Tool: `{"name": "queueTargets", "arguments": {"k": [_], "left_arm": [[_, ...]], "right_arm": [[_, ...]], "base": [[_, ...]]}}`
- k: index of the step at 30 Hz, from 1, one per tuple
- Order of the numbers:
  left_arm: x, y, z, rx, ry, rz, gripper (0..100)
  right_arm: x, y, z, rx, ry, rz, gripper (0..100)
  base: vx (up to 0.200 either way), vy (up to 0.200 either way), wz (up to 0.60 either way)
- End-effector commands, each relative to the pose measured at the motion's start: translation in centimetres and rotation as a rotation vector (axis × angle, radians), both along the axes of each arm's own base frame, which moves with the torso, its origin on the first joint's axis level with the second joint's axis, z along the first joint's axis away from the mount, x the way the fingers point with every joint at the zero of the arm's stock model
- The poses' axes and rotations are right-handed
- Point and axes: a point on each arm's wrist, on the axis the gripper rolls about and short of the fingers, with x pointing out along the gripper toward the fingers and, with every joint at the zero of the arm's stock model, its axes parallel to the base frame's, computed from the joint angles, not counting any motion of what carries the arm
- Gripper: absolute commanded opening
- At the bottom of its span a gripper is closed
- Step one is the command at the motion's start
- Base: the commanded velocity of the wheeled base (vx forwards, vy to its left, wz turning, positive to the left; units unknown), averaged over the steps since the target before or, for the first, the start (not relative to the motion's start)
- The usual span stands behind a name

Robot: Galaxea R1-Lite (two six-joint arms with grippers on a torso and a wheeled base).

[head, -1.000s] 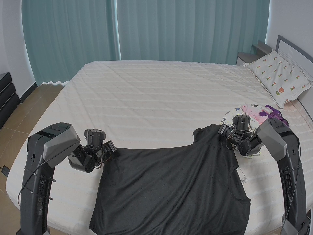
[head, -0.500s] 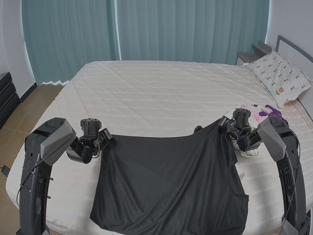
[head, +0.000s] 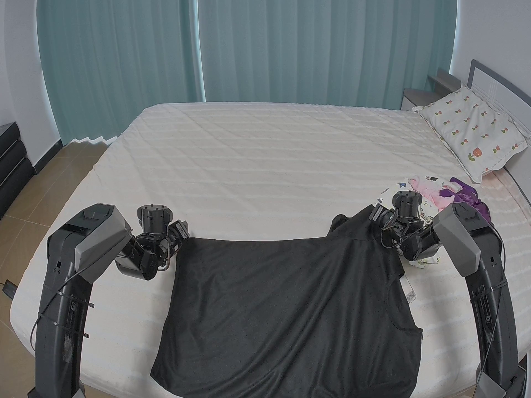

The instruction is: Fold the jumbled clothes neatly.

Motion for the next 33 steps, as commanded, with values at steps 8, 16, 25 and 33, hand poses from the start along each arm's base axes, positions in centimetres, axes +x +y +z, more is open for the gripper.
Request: {"name": "queueTargets", "arguments": {"k": [8, 16, 25, 33], "left_arm": [[-1.2, 1.4, 1.2, -0.001, 0.021, 0.024, 100], [-4.9, 4.3, 3.3, -0.007, 0.057, 0.076, 100], [-11.4, 5.1, 3.8, -0.027, 0.086, 0.073, 100], [-19.3, 3.5, 3.8, -0.080, 0.109, 0.025, 100]], "right_arm": [[-1.5, -1.4, 0.8, -0.021, 0.047, -0.009, 100], [-5.6, -3.3, 3.4, 0.029, 0.118, 0.082, 100], [-9.2, -4.3, 5.4, 0.039, 0.063, 0.062, 100], [-14.9, -4.3, 7.6, 0.080, 0.073, 0.040, 100]], "base": [[0.000, 0.000, 0.00], [0.000, 0.000, 0.00], [0.000, 0.000, 0.00], [0.000, 0.000, 0.00]]}}
